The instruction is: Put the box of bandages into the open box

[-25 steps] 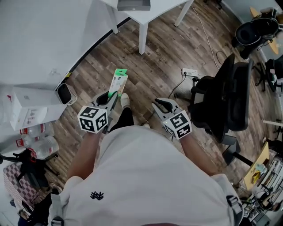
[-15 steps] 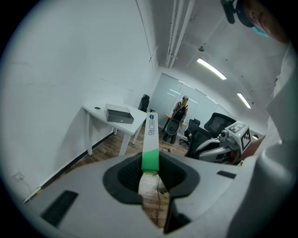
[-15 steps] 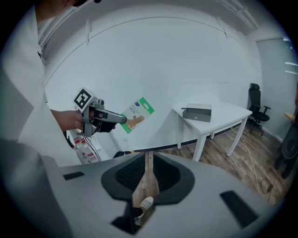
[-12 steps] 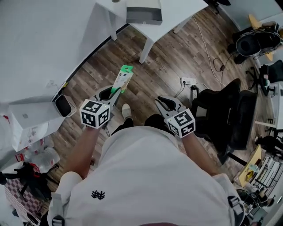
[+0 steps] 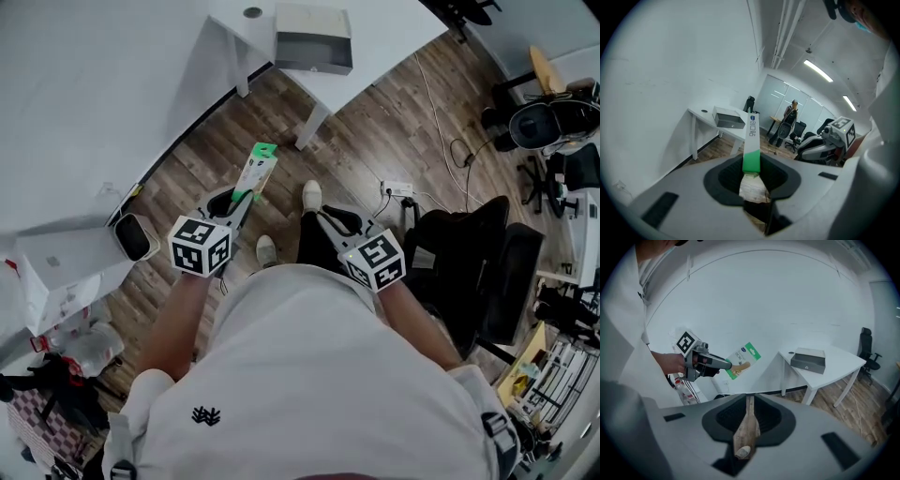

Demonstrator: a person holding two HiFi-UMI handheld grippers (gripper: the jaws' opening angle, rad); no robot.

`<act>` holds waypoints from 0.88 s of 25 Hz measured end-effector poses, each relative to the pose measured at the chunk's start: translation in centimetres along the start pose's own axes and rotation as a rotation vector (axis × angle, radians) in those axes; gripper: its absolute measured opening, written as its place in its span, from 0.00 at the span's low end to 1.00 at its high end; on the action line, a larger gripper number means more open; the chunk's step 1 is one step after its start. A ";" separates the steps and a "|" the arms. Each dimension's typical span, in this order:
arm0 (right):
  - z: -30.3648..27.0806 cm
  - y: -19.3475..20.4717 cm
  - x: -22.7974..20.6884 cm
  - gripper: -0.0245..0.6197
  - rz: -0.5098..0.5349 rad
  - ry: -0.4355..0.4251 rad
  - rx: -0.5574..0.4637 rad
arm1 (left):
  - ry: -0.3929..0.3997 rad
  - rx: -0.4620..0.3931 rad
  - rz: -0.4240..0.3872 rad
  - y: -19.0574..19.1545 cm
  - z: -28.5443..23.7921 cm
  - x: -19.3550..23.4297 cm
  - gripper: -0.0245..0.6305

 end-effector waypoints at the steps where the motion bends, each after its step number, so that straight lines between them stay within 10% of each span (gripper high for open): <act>1: -0.2 -0.3 -0.6 0.12 -0.001 -0.004 -0.006 | -0.005 0.000 -0.007 -0.6 -0.5 0.2 0.18; 22: -4.7 -6.8 -19.9 0.12 -0.060 -0.056 -0.081 | -0.139 0.088 -0.158 -16.5 -19.7 8.2 0.18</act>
Point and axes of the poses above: the fingertips, and each gripper's own axes: z backward along the fingers, x to its left, y out of its underside, the point moved 3 cm from there along z, backward along the fingers, and after that the axes turned 2 degrees about -y, right-handed, at the moved point
